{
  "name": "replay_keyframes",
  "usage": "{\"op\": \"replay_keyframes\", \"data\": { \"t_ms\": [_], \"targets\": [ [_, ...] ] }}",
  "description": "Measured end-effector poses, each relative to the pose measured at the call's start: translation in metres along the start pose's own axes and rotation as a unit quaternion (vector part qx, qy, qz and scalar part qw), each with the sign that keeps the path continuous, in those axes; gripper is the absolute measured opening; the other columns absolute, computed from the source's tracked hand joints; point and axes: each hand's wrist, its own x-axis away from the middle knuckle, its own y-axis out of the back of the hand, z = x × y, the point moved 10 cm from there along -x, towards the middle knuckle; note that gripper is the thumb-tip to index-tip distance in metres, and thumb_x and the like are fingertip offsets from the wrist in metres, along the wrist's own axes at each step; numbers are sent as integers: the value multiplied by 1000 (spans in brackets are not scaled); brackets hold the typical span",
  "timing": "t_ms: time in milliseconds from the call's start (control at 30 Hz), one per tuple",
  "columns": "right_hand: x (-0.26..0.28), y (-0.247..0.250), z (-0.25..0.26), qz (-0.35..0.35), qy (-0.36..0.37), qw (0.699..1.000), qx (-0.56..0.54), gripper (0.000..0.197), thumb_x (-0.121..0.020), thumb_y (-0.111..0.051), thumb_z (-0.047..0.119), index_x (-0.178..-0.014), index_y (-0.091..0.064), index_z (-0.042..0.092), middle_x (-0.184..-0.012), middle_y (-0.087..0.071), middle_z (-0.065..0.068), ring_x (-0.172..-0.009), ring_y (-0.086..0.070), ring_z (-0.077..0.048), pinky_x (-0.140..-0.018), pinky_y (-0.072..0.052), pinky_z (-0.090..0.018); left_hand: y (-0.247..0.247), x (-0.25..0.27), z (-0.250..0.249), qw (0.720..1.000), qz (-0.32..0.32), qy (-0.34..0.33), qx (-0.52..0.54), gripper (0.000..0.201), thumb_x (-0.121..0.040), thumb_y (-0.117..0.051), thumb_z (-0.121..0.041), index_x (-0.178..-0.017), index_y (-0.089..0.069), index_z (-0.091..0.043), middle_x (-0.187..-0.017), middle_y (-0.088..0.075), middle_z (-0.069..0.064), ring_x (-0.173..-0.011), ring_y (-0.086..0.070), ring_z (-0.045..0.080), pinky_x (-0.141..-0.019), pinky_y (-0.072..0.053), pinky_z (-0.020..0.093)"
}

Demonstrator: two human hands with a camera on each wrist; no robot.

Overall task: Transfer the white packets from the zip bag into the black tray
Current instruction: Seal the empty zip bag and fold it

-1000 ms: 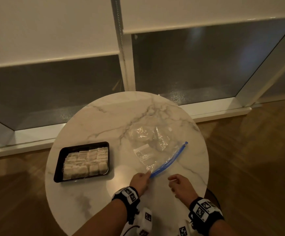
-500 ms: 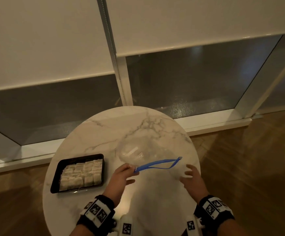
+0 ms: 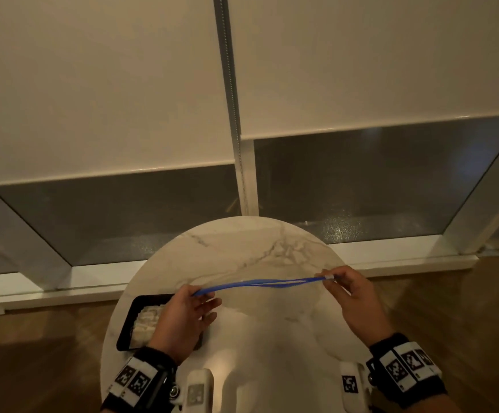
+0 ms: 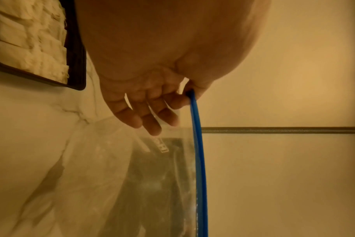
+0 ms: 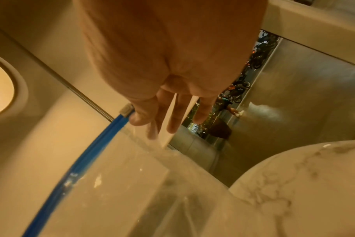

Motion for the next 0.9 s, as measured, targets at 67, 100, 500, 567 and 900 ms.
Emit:
{"op": "replay_keyframes", "data": {
  "t_ms": [67,100,500,567,900],
  "targets": [
    [-3,-1,12,-20,19,1000,-10,24,-90,-64,-2,-84,-65,21,-90,-72,-4,-95,-68,-24,-86,-53,-32,10,-2,2,1000,-29,3,-7,14,-99,-47,-23,-97,-57,-14,-87,-64,9,-90,-63,28,-79,-44,38],
    [-3,-1,17,-29,26,999,-10,28,-91,-63,-2,-83,-64,25,-87,-71,-5,-91,-68,-24,-84,-53,-32,12,-1,2,999,-43,2,-16,14,-100,-48,-22,-99,-58,-13,-85,-63,9,-86,-63,27,-75,-44,36],
    [11,-66,71,34,155,979,130,29,-92,-62,-1,-88,-64,27,-84,-65,14,-77,-63,-9,-66,-52,-27,-100,50,-49,725,95,-437,-524,39,-91,-53,-64,-120,-61,-40,-115,-60,-26,-112,-53,-4,-95,-42,21],
    [11,-82,82,48,173,975,132,26,-92,-64,1,-91,-65,26,-85,-66,15,-77,-63,-9,-68,-49,-20,-126,52,-40,711,155,-435,-530,36,-94,-54,-59,-119,-63,-35,-111,-65,-20,-105,-58,-2,-91,-48,26],
    [-12,-44,8,27,-50,992,112,16,-94,-59,41,-106,-69,36,-113,-65,18,-110,-58,-6,-91,-46,-24,-36,6,-79,919,6,-299,-255,14,-100,-55,-15,-94,-67,-16,-89,-71,4,-88,-67,22,-84,-57,40]
  ]
}}
